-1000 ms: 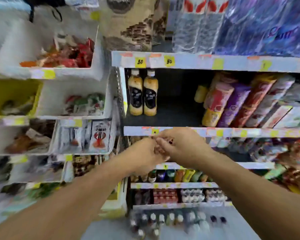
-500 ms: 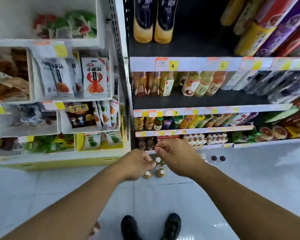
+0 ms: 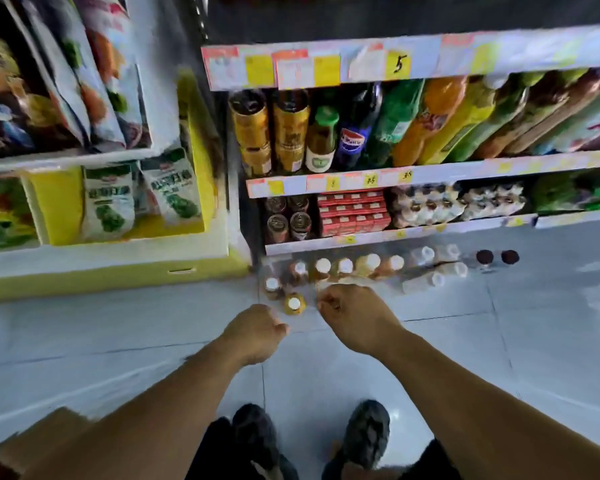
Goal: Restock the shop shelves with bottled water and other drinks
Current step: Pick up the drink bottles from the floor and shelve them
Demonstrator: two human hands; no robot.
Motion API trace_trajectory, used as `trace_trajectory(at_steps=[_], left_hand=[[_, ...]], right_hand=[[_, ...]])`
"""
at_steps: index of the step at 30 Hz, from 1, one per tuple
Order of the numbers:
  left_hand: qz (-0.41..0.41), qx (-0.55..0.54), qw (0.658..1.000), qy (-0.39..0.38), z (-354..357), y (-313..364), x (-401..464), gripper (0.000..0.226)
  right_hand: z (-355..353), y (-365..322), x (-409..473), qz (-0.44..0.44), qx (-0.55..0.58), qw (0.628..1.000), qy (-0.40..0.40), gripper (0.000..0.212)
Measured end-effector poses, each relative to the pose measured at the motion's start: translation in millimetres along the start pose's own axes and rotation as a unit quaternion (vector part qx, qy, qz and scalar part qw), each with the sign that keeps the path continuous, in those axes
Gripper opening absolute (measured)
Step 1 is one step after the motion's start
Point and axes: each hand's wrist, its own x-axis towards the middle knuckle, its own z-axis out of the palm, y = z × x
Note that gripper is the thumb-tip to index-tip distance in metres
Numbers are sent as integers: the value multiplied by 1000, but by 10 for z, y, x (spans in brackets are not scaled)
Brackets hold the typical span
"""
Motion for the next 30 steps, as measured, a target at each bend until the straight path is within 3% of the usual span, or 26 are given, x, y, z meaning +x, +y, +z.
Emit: trace_trajectory(at_steps=[6,8,14,20,24,30], left_hand=[[26,49,997,59,555,-382,1434,18],[36,70,994,73,741,-494,1817,23],[69,93,988,101,1214,-724,2452,14],[98,192,964,155,1316,-675,2512,43],[126,139,967,170,1180,-578,2352,31],[161,-7,975,151,602,-317,2009,29]], right_hand=[[774,550,1133,7,-9,1000,-23,23],[1017,704,1426,9,-21,1000,-20,27],[1552,1138,1939,22,-46,999,-18,28],[1631,1215,2006,-3,-76,997,-14,27],[1547,1163,2002,-22,-55,998,-27,29],[1054,1029,1820,-80,52,991,-97,51]])
